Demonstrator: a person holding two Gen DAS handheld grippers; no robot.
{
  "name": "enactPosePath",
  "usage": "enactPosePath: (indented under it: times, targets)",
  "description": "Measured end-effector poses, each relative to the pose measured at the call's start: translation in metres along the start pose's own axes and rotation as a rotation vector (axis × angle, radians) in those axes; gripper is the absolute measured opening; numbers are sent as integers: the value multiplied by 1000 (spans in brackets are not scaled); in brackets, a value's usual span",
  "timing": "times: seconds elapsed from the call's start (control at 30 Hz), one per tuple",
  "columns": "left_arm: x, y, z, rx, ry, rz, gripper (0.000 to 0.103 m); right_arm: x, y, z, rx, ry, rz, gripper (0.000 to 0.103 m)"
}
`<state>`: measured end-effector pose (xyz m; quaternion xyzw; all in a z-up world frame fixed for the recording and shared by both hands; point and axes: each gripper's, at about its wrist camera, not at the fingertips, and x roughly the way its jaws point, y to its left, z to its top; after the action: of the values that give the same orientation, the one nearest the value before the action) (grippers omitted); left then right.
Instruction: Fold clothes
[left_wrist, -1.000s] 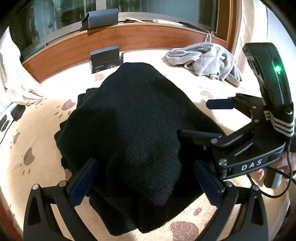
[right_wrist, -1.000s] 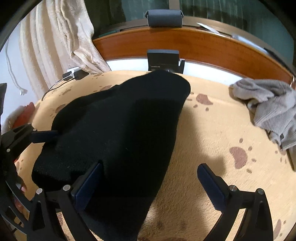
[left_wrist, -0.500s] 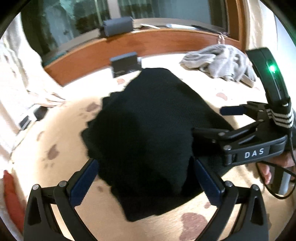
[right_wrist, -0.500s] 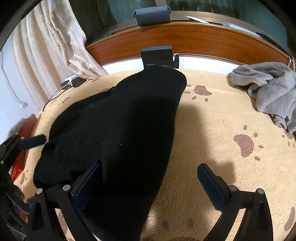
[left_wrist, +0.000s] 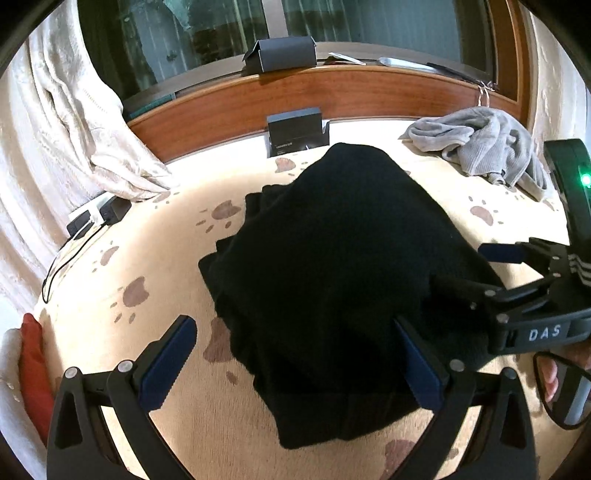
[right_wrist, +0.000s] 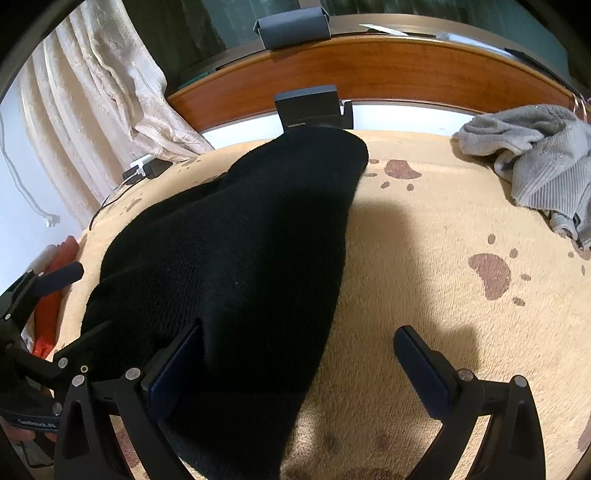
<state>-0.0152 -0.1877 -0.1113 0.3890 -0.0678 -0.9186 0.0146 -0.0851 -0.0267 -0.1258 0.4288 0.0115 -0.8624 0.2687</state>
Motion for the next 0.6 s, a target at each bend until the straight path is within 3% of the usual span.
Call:
enactPosePath:
  times: [0.13,0.23,0.33,0.4,0.5,0.6]
  targets:
    - [11,5,-7,-39,36,-31,102,1,-1,0,9,5,9,103]
    - [18,19,-13,-118,67,-122,102,1,-2,0,13,7,14,103]
    - [28,48,-18,-288,132,-287,103,1,-3,-1,15,8,17,103]
    - [30,71,-22,-408,131,-390,103,1,-3,-1,17,8,18,103]
    - [33,99,-22,-537,141,-460,103,1,-3,-1,18,8,19,103]
    - [38,119,-20,-626,158,-471,103,1,-3,-1,20,8,20,103]
